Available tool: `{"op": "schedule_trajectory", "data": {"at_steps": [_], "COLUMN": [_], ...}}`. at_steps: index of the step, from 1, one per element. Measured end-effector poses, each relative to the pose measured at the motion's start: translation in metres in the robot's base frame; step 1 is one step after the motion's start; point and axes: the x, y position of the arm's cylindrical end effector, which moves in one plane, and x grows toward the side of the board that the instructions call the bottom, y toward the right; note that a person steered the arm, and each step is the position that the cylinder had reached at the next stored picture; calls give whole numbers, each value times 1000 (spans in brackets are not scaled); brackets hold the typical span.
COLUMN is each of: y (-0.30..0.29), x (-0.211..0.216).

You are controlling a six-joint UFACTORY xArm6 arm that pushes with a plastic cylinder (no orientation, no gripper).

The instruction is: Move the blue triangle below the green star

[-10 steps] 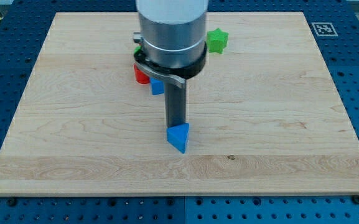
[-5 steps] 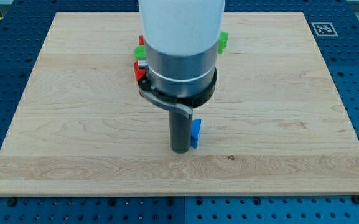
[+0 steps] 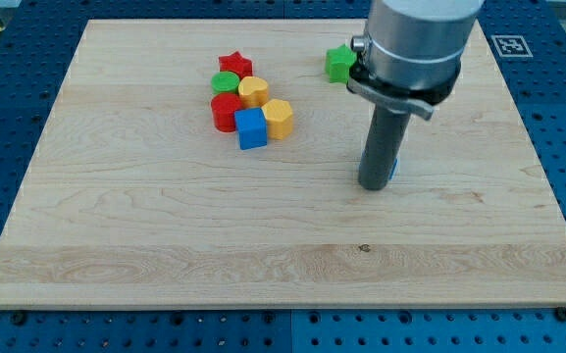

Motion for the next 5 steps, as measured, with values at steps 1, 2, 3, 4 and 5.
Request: {"op": "schedule_trajectory", "data": {"at_steps": [1, 2, 3, 4, 5], "y": [5, 40, 70, 77, 46], "x": [-36, -48, -49, -67, -67]}}
